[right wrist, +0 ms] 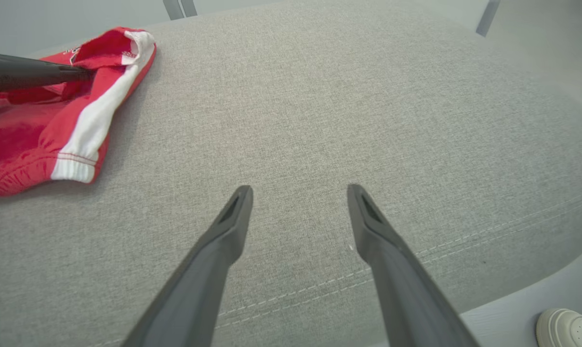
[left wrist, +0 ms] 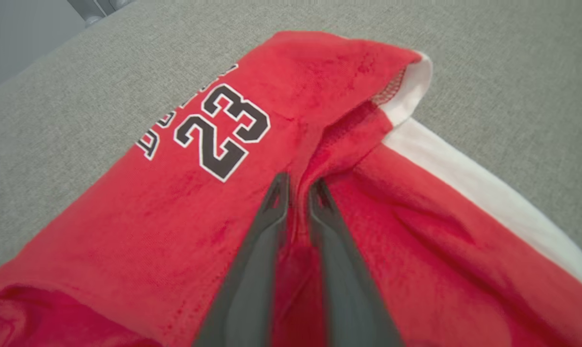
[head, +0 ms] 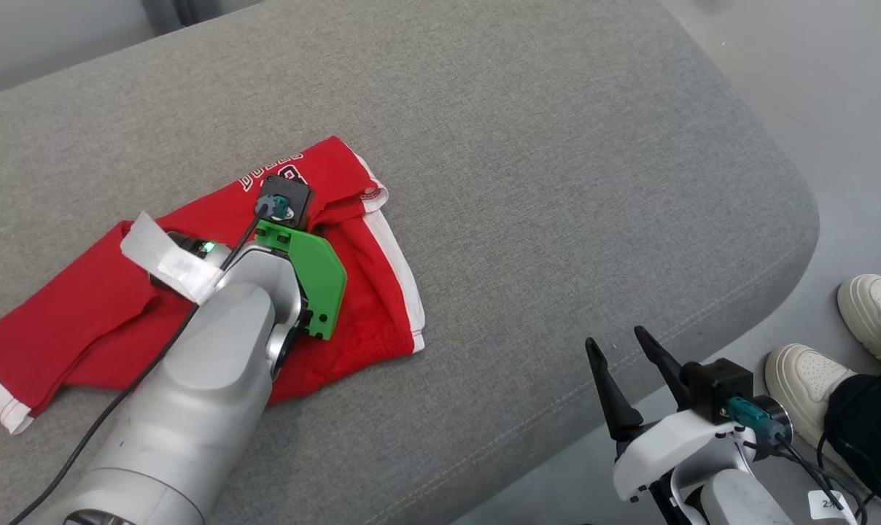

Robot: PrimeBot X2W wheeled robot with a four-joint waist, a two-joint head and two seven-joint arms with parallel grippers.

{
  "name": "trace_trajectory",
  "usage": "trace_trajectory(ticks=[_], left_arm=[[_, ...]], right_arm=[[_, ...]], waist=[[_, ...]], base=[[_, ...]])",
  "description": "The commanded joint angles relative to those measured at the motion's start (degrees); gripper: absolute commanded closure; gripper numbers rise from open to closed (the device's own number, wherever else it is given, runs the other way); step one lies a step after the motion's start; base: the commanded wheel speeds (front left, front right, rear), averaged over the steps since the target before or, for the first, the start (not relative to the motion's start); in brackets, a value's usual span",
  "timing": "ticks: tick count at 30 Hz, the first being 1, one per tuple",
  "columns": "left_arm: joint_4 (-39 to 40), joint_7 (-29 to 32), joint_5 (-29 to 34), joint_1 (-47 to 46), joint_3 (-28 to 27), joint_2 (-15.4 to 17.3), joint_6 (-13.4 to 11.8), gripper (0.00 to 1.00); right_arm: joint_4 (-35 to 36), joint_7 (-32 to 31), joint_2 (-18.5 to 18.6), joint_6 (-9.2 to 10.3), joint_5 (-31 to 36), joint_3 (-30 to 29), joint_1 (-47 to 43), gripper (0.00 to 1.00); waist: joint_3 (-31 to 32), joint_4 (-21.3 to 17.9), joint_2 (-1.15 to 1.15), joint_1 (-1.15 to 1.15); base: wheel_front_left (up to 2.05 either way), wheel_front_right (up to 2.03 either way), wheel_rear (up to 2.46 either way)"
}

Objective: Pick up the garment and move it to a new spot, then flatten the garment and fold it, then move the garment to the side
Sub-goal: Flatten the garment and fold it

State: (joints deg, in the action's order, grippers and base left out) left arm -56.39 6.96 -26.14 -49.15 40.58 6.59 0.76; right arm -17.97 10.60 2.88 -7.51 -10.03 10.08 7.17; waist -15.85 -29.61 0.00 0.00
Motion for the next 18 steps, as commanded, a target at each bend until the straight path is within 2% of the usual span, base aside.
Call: trace_trajectory(ticks=[1, 6, 18], left_arm=[[-0.3, -0.5, -0.6, -0.9, -0.3, 0.1, 0.1, 1.0], [-0.5, -2.0, -1.6, -1.4, -1.0, -0.3, 0.1, 1.0], [5.1, -14.4, -8.3, -4.6, -9.4, -0.2, -1.0, 1.0]], right_arm=[[-0.3, 0.2, 0.0, 0.04, -0.4, 0.3, 0.5, 0.0], [-1.1, 0.1, 0.0, 0.04, -0.2, 0.9, 1.2, 0.0], [-1.4, -0.9, 0.0, 0.04, 1.8, -0.8, -0.2, 0.0]], waist=[[0.3, 0.1, 0.0, 0.0], [1.3, 1.1, 0.0, 0.0], [5.8, 7.1, 0.0, 0.0]], base=[[0.0, 0.0, 0.0], [0.0, 0.0, 0.0], [0.0, 0.0, 0.0]])
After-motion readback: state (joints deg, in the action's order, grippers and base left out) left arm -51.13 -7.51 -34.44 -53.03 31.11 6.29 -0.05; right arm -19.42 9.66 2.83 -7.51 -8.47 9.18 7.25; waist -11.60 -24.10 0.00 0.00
